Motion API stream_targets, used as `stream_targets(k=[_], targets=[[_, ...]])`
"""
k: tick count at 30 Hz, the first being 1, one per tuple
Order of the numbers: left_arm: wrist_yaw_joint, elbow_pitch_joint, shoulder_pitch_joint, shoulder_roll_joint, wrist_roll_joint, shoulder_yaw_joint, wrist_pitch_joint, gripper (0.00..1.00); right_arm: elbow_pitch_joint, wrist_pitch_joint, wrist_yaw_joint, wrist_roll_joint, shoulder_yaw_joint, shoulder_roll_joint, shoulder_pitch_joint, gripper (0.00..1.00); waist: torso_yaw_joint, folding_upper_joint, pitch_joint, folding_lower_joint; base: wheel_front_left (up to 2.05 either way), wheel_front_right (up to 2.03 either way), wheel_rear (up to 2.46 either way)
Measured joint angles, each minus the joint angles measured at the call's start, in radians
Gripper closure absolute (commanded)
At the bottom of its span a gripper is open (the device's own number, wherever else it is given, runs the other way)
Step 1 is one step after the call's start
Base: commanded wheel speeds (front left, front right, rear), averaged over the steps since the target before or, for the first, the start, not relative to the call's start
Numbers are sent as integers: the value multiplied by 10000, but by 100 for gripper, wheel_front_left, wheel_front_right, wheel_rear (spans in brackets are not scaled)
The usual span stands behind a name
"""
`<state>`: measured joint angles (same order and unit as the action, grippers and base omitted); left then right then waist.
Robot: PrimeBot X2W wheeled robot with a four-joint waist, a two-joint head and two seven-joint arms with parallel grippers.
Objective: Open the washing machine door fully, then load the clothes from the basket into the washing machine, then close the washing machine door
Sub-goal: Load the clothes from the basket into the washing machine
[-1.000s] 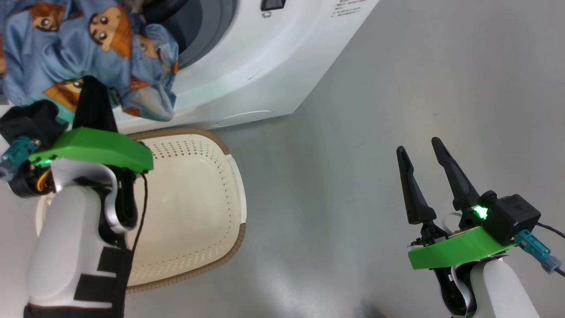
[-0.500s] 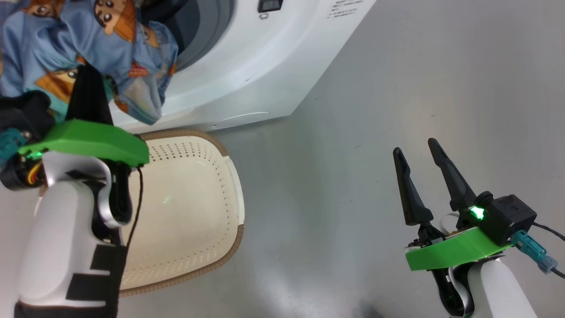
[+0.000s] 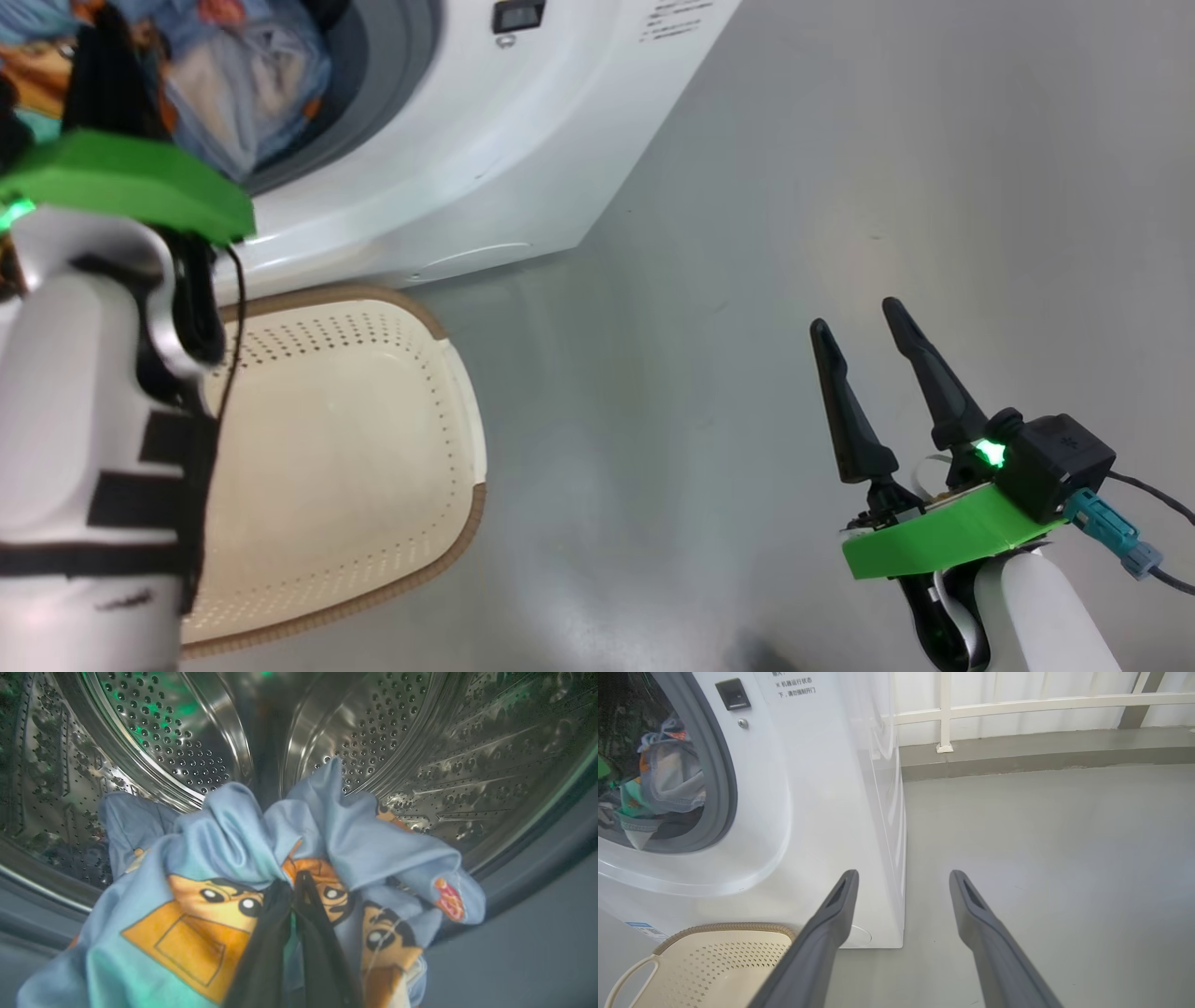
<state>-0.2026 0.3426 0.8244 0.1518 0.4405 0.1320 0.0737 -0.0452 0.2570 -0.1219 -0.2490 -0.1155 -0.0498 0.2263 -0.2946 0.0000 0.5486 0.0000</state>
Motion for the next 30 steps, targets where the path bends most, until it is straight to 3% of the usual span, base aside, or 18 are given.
stream_targets(k=[16, 30], targets=[[-38, 3175, 3376, 963, -341, -219, -203, 100, -75, 0, 0, -520, -535, 35, 0, 0, -1108, 0, 482, 0, 0, 0, 0], [186, 5079, 5540, 1768, -686, -58, -211, 100, -25, 0, 0, -727, -989, 90, -7, 0, -1984, 0, 1165, 1, 0, 0, 0]])
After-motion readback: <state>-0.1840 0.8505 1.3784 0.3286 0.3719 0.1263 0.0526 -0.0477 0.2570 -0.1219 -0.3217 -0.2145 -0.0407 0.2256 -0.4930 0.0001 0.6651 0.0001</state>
